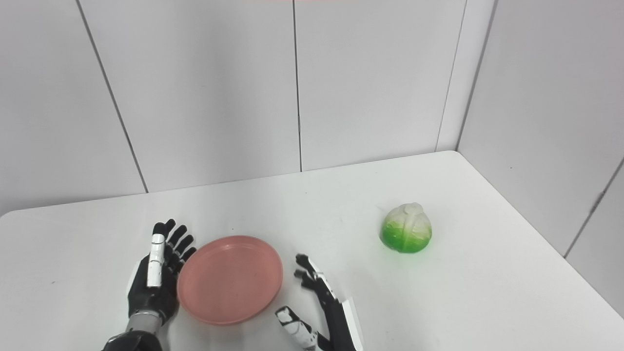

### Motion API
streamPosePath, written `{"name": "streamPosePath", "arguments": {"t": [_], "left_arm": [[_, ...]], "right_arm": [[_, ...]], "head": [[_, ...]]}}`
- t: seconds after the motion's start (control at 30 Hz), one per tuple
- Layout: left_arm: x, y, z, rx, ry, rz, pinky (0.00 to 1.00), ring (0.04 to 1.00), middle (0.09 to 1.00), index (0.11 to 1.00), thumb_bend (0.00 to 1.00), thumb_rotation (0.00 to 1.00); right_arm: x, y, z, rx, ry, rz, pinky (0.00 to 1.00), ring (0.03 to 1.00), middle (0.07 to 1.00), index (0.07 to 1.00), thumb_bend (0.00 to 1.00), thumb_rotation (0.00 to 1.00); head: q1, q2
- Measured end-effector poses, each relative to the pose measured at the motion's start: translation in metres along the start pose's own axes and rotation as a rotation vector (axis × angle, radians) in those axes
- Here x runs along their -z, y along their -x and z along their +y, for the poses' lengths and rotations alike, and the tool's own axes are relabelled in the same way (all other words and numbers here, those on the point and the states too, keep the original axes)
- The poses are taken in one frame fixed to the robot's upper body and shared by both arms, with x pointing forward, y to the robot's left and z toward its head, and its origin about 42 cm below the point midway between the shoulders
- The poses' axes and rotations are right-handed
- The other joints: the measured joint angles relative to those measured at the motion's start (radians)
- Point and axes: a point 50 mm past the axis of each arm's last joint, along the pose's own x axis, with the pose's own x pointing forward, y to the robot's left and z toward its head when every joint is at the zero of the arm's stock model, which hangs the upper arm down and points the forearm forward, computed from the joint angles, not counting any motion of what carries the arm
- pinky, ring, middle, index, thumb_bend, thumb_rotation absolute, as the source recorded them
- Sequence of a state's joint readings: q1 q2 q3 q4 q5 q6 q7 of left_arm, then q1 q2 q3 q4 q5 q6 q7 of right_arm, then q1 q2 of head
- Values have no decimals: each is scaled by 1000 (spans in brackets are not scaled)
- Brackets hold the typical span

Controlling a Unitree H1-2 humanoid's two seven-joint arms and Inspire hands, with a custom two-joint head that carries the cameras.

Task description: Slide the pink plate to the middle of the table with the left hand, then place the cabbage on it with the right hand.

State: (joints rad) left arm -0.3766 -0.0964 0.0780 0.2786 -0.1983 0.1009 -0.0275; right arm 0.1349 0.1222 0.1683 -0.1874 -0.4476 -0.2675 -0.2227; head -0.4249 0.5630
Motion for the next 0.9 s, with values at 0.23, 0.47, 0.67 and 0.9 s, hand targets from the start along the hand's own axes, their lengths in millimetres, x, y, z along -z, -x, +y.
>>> {"name": "streamPosePath", "arguments": {"t": [0.23,0.47,0.67,0.9], "left_arm": [[0,0,1,7,-4,1,890,903,912,915,798,811],[1,0,-1,14,-5,4,874,901,917,920,776,827],[2,0,-4,24,-11,11,858,905,922,922,797,840],[4,0,-7,38,-14,20,891,922,932,925,751,839]], "right_arm": [[-32,-13,-32,119,186,-127,892,871,894,894,696,834],[-55,-30,-79,195,383,-208,792,826,866,871,713,883],[-66,-53,-130,179,636,-219,707,804,858,862,780,889],[-65,-84,-175,70,973,-236,762,811,848,841,828,850]], "head": [[11,-5],[8,-9],[14,-15],[17,-18]]}}
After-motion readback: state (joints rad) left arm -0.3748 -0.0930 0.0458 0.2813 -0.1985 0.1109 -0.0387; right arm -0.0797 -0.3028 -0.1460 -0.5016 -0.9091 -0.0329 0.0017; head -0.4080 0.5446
